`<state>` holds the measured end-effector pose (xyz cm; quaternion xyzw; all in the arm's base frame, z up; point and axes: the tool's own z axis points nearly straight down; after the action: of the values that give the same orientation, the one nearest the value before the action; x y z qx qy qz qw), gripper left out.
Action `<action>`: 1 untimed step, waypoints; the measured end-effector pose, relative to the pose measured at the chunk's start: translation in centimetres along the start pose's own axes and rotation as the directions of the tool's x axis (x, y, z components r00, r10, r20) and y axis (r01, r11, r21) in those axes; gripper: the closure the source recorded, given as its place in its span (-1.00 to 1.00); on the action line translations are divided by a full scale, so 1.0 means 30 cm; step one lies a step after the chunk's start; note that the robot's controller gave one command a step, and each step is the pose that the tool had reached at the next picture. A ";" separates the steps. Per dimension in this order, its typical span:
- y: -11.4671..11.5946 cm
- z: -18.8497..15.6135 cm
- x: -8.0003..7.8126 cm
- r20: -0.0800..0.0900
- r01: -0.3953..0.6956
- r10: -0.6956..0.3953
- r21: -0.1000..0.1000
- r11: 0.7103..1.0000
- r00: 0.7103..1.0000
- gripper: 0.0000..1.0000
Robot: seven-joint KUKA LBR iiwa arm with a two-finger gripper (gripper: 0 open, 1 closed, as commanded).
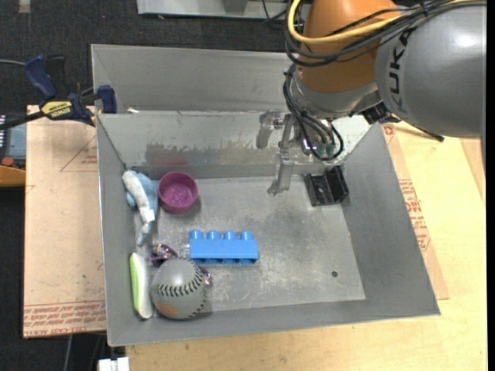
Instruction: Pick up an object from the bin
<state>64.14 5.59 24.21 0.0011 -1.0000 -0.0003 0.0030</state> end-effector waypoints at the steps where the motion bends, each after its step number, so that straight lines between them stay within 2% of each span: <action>1: -0.001 -0.019 -0.004 0.008 -0.002 0.002 -0.001 1.000 1.000 -1.00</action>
Offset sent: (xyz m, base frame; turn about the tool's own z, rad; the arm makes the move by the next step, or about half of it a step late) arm -0.0646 0.0465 -0.1721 -0.1688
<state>64.26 5.55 24.77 0.0002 -1.0000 -0.0006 -0.0011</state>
